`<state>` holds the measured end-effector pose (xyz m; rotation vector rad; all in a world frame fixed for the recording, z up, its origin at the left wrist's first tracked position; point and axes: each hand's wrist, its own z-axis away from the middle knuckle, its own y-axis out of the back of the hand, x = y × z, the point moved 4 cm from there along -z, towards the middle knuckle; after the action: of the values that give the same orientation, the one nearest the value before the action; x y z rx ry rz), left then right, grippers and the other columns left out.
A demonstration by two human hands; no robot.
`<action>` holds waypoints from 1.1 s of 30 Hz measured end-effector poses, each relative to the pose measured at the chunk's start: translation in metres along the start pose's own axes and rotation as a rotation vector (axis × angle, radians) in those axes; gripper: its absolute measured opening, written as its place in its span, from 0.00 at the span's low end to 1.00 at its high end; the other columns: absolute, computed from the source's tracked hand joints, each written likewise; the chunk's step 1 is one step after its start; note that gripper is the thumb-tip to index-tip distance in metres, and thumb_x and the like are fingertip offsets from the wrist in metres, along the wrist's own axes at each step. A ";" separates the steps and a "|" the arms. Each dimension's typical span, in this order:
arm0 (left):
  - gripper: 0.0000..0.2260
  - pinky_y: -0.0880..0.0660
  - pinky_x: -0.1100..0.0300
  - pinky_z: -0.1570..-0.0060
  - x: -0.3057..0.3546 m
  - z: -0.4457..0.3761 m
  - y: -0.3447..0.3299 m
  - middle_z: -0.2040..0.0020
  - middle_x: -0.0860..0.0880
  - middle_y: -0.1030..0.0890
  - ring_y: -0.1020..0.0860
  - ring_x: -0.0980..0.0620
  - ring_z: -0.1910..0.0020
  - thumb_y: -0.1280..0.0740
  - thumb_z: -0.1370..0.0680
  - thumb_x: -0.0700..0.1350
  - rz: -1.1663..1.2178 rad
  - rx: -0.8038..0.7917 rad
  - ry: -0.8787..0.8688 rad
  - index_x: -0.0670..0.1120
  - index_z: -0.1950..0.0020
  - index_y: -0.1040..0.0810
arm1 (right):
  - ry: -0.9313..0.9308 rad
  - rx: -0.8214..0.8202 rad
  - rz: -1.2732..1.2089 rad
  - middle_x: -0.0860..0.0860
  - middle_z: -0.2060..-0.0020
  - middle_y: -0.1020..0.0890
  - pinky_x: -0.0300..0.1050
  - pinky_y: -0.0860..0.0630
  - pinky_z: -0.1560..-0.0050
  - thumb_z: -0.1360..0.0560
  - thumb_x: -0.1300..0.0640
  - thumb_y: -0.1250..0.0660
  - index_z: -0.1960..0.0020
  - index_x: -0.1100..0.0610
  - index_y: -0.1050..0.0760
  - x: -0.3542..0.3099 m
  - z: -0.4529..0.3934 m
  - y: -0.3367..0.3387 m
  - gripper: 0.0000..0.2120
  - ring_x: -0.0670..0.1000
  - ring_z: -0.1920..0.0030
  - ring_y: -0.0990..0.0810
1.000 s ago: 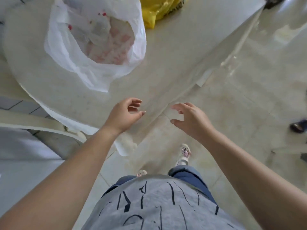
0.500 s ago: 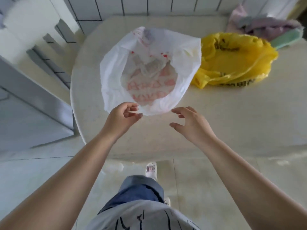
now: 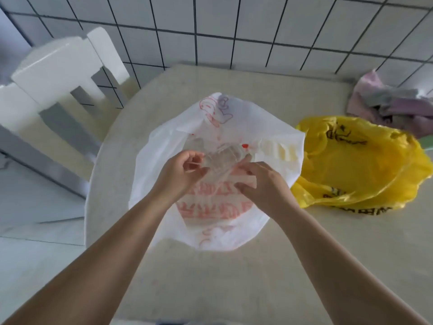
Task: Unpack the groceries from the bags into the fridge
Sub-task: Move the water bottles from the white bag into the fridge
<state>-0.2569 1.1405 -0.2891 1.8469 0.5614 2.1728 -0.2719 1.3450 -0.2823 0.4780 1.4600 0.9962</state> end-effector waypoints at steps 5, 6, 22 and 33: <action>0.20 0.27 0.62 0.45 0.000 -0.047 -0.007 0.43 0.53 0.22 0.22 0.57 0.46 0.29 0.26 0.49 -0.162 -0.038 -0.051 0.49 0.36 0.26 | 0.048 -0.025 0.026 0.47 0.35 0.26 0.46 0.29 0.41 0.27 0.52 0.30 0.32 0.47 0.30 0.021 -0.061 0.013 0.24 0.51 0.40 0.25; 0.23 0.27 0.59 0.43 -0.002 -0.055 -0.010 0.40 0.52 0.24 0.23 0.55 0.44 0.29 0.26 0.48 -0.214 -0.068 -0.061 0.49 0.32 0.29 | 0.056 -0.039 0.026 0.47 0.36 0.26 0.46 0.29 0.41 0.27 0.52 0.30 0.31 0.46 0.32 0.026 -0.070 0.014 0.27 0.51 0.40 0.25; 0.32 0.30 0.57 0.38 -0.005 -0.184 -0.010 0.28 0.51 0.33 0.30 0.53 0.34 0.38 0.22 0.36 -0.356 -0.208 -0.190 0.52 0.23 0.49 | 0.110 -0.153 0.375 0.51 0.27 0.36 0.45 0.32 0.40 0.24 0.62 0.38 0.24 0.43 0.52 0.086 -0.184 0.031 0.36 0.56 0.32 0.34; 0.26 0.32 0.54 0.34 -0.027 -0.255 -0.027 0.33 0.44 0.27 0.28 0.47 0.35 0.42 0.21 0.36 -0.358 -0.197 -0.032 0.45 0.24 0.43 | 0.016 -0.105 0.295 0.51 0.36 0.28 0.45 0.30 0.44 0.19 0.50 0.47 0.27 0.39 0.47 0.135 -0.235 0.031 0.22 0.55 0.43 0.26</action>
<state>-0.5039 1.1185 -0.3575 1.5414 0.5948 1.8860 -0.5268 1.3991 -0.3641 0.6218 1.3678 1.3060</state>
